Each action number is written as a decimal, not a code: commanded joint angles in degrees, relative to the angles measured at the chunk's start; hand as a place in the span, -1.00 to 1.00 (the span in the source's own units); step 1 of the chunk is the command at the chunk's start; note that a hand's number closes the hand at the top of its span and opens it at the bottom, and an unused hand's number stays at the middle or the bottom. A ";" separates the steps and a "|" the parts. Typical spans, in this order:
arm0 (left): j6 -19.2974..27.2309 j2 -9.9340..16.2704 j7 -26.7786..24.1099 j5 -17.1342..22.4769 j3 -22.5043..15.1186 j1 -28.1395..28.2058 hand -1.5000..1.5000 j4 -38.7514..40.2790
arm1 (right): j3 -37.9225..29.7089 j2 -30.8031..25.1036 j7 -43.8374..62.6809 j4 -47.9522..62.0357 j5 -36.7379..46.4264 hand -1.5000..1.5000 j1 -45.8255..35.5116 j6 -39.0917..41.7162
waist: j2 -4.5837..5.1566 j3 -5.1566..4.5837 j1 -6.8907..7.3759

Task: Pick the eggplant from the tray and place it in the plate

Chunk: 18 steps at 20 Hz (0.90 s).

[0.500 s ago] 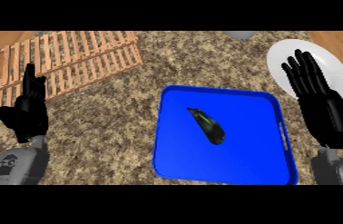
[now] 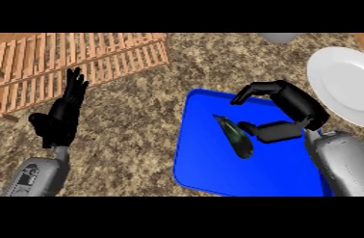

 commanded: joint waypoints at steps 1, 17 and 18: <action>-3.33 -0.56 6.95 0.71 -3.44 -1.25 0.00 2.37 | -0.73 2.59 -5.52 14.95 -1.94 -1.00 -3.84 4.42 | 0.90 0.11 -0.51; -6.28 1.44 11.40 3.05 -0.48 1.95 0.00 -0.48 | 15.28 -2.32 -33.67 41.28 25.30 -1.00 -22.63 17.07 | -0.93 -0.14 -2.87; -7.24 1.90 11.06 3.60 0.30 0.88 0.00 -0.43 | 16.10 -1.12 -35.43 44.30 26.74 -1.00 -23.80 15.76 | -0.76 -0.13 -2.67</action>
